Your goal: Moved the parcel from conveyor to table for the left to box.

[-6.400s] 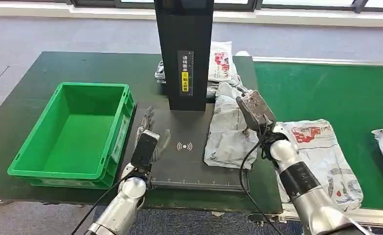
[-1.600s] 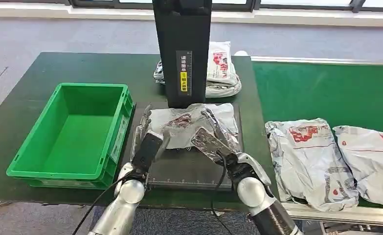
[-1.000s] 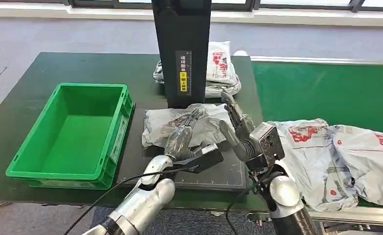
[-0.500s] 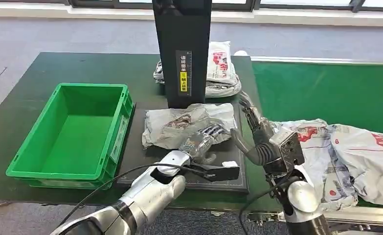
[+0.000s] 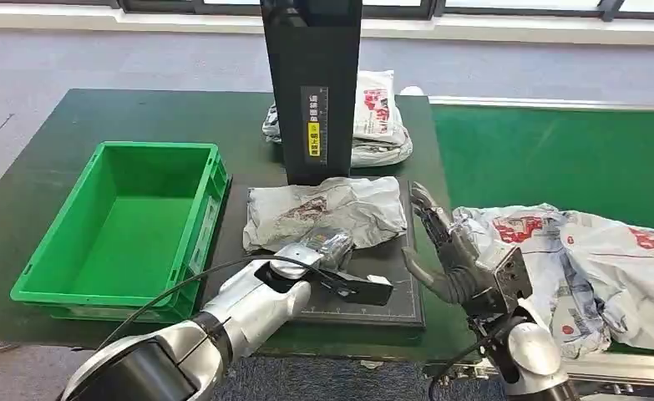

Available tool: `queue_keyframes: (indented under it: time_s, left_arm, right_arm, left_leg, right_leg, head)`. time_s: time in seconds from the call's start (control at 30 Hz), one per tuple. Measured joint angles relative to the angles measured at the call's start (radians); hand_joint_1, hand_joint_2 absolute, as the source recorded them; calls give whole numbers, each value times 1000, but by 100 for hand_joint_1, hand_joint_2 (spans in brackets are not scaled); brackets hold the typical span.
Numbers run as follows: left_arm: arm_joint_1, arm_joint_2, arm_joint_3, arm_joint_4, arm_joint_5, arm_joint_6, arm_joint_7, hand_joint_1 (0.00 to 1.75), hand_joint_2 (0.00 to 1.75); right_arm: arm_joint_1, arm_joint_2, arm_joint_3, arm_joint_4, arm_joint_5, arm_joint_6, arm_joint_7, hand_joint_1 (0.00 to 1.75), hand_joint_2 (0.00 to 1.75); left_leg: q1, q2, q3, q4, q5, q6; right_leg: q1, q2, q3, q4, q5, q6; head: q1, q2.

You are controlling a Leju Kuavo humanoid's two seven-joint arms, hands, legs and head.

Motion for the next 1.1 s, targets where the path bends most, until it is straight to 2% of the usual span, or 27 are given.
queue_keyframes:
  time_s: [0.23, 0.4, 0.5, 0.63, 0.7, 0.73, 0.77, 0.93, 1.1]
  left_arm:
    - [-21, 17, -58, 28, -103, 46, 102, 175, 175]
    - [-63, 31, -67, 18, -135, 331, 173, 175, 175]
    - [-90, 34, -67, 6, -142, 364, 182, 175, 175]
    - [-105, 46, -58, -55, -165, 543, 207, 175, 175]
    - [-115, 60, -38, -106, -182, 575, 207, 175, 175]
    - [-118, 64, -32, -123, -187, 579, 207, 110, 175]
    - [-115, 72, -19, -159, -197, 581, 206, 0, 0]
    - [-88, 115, 68, -377, -264, 614, 198, 0, 0]
    - [-57, 132, 138, -519, -290, 610, 198, 0, 0]
  right_arm:
    - [7, -35, 1, 0, -47, 28, -35, 0, 175]
    - [32, -37, 1, -11, -31, 29, -42, 0, 175]
    - [43, -37, 1, -19, -29, 28, -43, 0, 175]
    - [66, -37, 1, -36, -22, 25, -45, 0, 175]
    - [78, -37, 1, -45, -23, 25, -47, 0, 175]
    - [80, -38, 1, -46, -24, 24, -48, 0, 175]
    - [84, -38, 1, -48, -25, 24, -48, 0, 175]
    - [113, -40, 1, -77, -27, 11, -48, 0, 175]
    - [126, -50, -2, -85, -32, 4, -42, 0, 175]
  left_leg:
    - [0, 0, 0, 0, 0, 0]
    - [0, -2, 0, 0, 1, 0]
    - [0, -2, 0, 0, 0, 0]
    - [0, -3, -1, 0, 1, 0]
    - [0, -2, 0, 0, 0, 0]
    - [0, -2, 0, 0, 0, 0]
    - [0, -2, 0, 0, 0, 0]
    - [0, -2, 0, 0, 0, 0]
    - [0, -2, 0, 0, 0, 0]
  right_leg:
    - [0, 0, 0, 0, 0, 0]
    - [0, -2, 0, 0, 0, 0]
    - [0, -1, 0, 0, 0, 0]
    - [0, -3, 0, 0, 0, 0]
    - [0, -2, 0, 0, 0, 0]
    - [0, -2, 0, 0, 0, 0]
    - [0, -1, 0, 0, 0, 0]
    - [0, -1, 0, 0, 0, 0]
    - [0, -2, 0, 0, 0, 0]
  head:
    - [0, 0]
    - [0, 0]
    - [0, 0]
    - [0, 0]
    - [0, 0]
    - [0, 0]
    - [0, 0]
    - [0, 0]
    - [0, 0]
